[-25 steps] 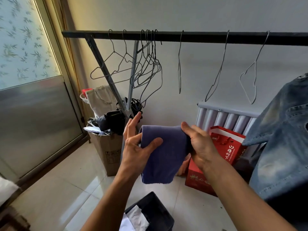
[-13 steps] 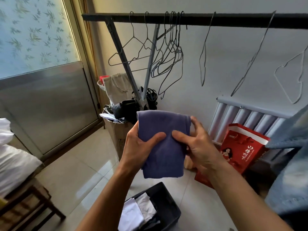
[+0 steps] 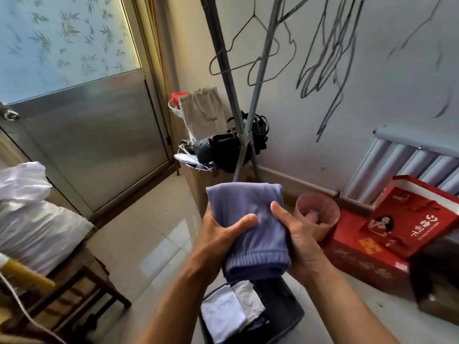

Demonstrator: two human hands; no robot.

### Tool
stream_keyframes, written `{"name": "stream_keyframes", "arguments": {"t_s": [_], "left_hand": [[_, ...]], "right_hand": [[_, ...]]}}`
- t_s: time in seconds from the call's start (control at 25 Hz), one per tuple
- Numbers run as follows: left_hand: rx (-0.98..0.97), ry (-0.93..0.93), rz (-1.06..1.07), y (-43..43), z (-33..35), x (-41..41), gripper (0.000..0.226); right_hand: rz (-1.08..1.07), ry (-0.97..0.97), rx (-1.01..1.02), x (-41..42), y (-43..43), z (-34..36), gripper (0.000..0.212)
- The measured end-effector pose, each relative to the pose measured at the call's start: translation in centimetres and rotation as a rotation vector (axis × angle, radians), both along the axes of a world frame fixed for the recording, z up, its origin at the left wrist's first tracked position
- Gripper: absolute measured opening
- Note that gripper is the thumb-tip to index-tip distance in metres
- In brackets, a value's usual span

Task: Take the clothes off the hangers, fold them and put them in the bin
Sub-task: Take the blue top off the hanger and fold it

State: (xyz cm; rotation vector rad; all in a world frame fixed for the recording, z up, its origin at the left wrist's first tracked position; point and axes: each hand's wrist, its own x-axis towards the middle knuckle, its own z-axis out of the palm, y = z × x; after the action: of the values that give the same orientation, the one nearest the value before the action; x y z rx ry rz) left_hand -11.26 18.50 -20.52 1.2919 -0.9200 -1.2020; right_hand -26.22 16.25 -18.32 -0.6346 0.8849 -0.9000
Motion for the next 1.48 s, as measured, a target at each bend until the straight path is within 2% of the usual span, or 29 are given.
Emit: {"name": "stream_keyframes", "arguments": {"t_s": [0.08,0.16,0.24,0.36,0.44,0.6,0.72,0.84,0.92,0.96,1.04,1.12,1.32,1.48], "left_hand": [[-0.021,-0.309,0.068,-0.6,-1.6,1.0,0.092],[-0.026,-0.537,0.193,-1.2,-3.7,1.5,0.083],[0.006,-0.488,0.271,-2.0,-6.4,2.0,0.067],[0.053,-0.105,0.419,-3.4,-11.1,3.1,0.028],[0.115,-0.002,0.562,-4.3,-13.7,3.7,0.016],[0.310,-0.028,0.649,-6.2,-19.3,4.1,0.024],[0.437,0.046,0.518,-7.7,-24.9,5.8,0.030],[0.413,0.143,0.322,-8.5,-31.3,7.6,0.022],[0.415,0.091,0.280,-8.8,-35.3,8.4,0.024],[0.426,0.070,0.286,-9.0,-37.3,8.6,0.026],[0.471,0.047,0.296,-9.0,-41.8,8.5,0.031],[0.524,0.043,0.286,-8.8,-46.1,7.6,0.036],[0.665,0.024,0.253,-7.1,-56.2,3.7,0.044],[0.750,0.068,0.247,-6.9,-62.3,0.9,0.047]], "right_hand": [[-0.055,0.116,-0.030,1.3,-1.1,-2.5,0.040],[-0.094,0.374,-0.088,3.1,-2.1,-5.4,0.029],[-0.120,0.651,-0.202,5.0,-3.2,-8.5,0.022],[-0.175,0.818,-0.349,6.5,-5.5,-13.3,0.030],[-0.204,0.829,-0.337,7.1,-7.1,-16.5,0.040],[-0.183,0.789,-0.311,8.0,-9.7,-23.6,0.041],[-0.136,0.712,-0.226,8.5,-12.5,-29.2,0.030],[-0.053,0.554,-0.084,8.7,-14.9,-34.8,0.020],[0.085,0.397,0.035,8.1,-15.7,-38.0,0.037],[0.168,0.380,0.082,7.7,-15.8,-39.7,0.045],[0.262,0.420,0.140,6.9,-15.7,-43.5,0.053],[0.205,0.454,0.166,5.9,-15.0,-48.1,0.053],[0.060,0.643,0.188,2.7,-12.2,-59.3,0.031],[0.077,0.828,0.151,0.6,-11.2,-66.1,0.033]]}}
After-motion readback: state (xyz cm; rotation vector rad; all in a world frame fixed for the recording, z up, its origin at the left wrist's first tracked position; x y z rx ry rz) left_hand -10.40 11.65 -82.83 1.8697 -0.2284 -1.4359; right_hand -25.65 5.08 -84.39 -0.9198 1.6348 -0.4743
